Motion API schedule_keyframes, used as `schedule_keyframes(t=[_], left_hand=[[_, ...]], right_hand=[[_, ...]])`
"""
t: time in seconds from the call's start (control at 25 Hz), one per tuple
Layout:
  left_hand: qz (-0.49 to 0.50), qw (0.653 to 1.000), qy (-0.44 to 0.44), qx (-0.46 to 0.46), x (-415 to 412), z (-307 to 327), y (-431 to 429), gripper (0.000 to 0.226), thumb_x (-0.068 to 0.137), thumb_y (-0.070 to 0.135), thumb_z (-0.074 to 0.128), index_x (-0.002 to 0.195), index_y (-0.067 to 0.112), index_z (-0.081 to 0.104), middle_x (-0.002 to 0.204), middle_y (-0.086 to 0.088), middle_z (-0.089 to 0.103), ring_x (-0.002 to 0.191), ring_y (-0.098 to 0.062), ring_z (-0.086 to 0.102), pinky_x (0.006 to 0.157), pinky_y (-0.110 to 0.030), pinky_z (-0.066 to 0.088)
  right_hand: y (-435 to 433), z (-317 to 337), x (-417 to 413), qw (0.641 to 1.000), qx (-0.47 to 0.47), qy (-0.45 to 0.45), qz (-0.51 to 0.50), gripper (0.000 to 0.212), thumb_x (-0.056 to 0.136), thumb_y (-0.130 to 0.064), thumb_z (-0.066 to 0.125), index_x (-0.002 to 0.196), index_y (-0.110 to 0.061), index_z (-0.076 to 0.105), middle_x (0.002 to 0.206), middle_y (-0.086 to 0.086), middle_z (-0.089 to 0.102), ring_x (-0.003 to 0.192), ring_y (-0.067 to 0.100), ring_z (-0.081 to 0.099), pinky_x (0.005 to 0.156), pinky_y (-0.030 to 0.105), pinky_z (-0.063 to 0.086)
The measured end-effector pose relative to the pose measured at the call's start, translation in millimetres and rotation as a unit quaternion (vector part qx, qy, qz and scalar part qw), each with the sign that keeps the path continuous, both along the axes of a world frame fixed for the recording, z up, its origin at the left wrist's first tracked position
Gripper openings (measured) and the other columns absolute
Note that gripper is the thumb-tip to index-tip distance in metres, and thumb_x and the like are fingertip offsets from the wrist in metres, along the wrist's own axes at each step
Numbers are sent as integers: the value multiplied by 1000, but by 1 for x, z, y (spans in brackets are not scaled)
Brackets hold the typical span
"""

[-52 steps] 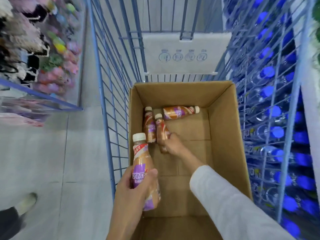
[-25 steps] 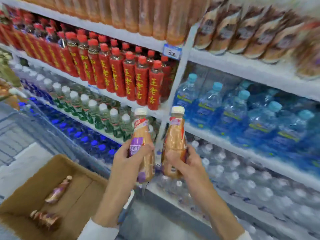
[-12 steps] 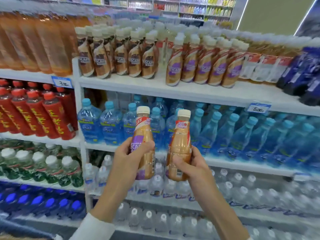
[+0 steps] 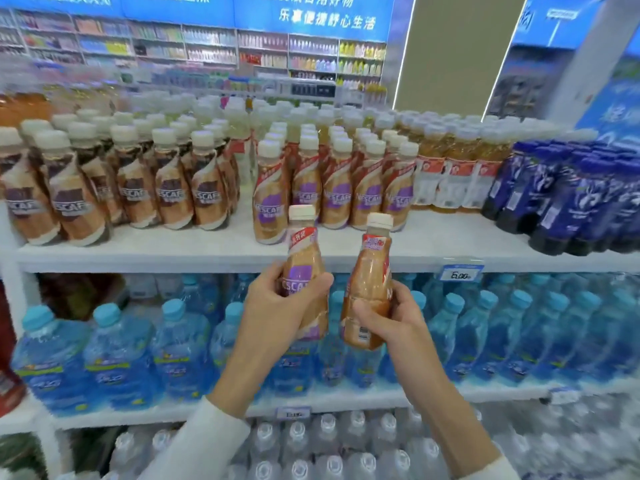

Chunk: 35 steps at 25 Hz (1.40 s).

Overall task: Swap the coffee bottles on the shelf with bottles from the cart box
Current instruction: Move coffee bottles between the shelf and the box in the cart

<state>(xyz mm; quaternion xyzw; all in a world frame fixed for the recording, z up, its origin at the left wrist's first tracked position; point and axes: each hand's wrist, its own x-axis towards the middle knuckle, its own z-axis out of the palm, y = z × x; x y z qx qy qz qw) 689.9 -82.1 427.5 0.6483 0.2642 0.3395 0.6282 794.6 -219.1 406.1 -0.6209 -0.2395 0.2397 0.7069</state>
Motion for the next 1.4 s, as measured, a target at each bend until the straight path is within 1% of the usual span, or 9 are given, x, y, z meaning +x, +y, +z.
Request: schedule_keyframes(t=[0.16, 0.32, 0.52, 0.68, 0.88, 1.04, 1.16, 1.32, 1.4], left_hand=[[-15, 996, -10, 85, 57, 32, 26, 32, 76, 38, 85, 101, 27, 69, 88, 5, 77, 82, -14, 73, 79, -37, 60], [21, 989, -11, 146, 110, 47, 38, 36, 76, 50, 82, 102, 32, 64, 90, 11, 75, 83, -7, 71, 84, -41, 60], [81, 981, -3, 178, 142, 36, 40, 32, 81, 45, 80, 100, 38, 55, 90, 19, 68, 82, 12, 63, 70, -7, 49], [99, 975, 4, 198, 154, 22, 34, 42, 82, 42, 80, 115, 33, 55, 100, 19, 66, 89, 12, 61, 73, -3, 45], [72, 983, 12, 171, 144, 12, 30, 67, 74, 49, 84, 131, 35, 51, 115, 26, 63, 104, 11, 61, 85, -13, 52], [63, 981, 31, 179, 134, 8, 33, 70, 73, 33, 89, 129, 39, 47, 105, 34, 56, 92, 25, 55, 73, -1, 47], [67, 979, 40, 189, 135, 6, 37, 73, 70, 31, 91, 133, 29, 54, 110, 25, 63, 93, 19, 59, 74, -3, 48], [63, 980, 25, 185, 134, 1, 40, 72, 69, 32, 92, 131, 29, 55, 112, 25, 62, 95, 19, 60, 74, -3, 49], [56, 981, 22, 186, 132, 0, 39, 71, 71, 31, 91, 132, 29, 54, 110, 29, 60, 94, 22, 59, 73, -2, 47]], right_hand=[[24, 34, 55, 996, 1, -78, -33, 57, 83, -19, 80, 130, -24, 48, 113, -5, 70, 97, 4, 69, 79, 21, 54], [41, 55, 111, 986, -16, -161, -40, 62, 87, -19, 77, 135, -25, 39, 122, -6, 63, 105, 3, 64, 92, 28, 53], [49, 44, 151, 977, -54, -203, -23, 71, 86, -26, 77, 140, -30, 32, 132, -10, 56, 117, 2, 57, 107, 34, 46], [50, 30, 163, 977, -47, -210, -3, 72, 87, -25, 77, 142, -32, 30, 136, -9, 54, 121, 2, 55, 110, 36, 44], [45, 27, 159, 971, -44, -228, -49, 91, 70, -44, 88, 141, -37, 31, 134, -18, 48, 120, -2, 54, 102, 28, 50], [47, 31, 152, 949, -85, -271, -135, 91, 63, -56, 88, 135, -33, 37, 126, -16, 50, 112, 1, 55, 92, 21, 51], [52, 26, 151, 946, -107, -268, -145, 79, 69, -45, 88, 131, -32, 41, 123, -13, 55, 109, 3, 58, 92, 24, 52], [46, 25, 162, 980, -62, -186, -14, 66, 84, -13, 78, 137, -30, 43, 127, -14, 61, 114, 1, 60, 105, 32, 49], [42, 25, 164, 978, -53, -201, -3, 64, 83, -18, 80, 135, -30, 45, 126, -18, 59, 115, -2, 59, 104, 31, 50]])
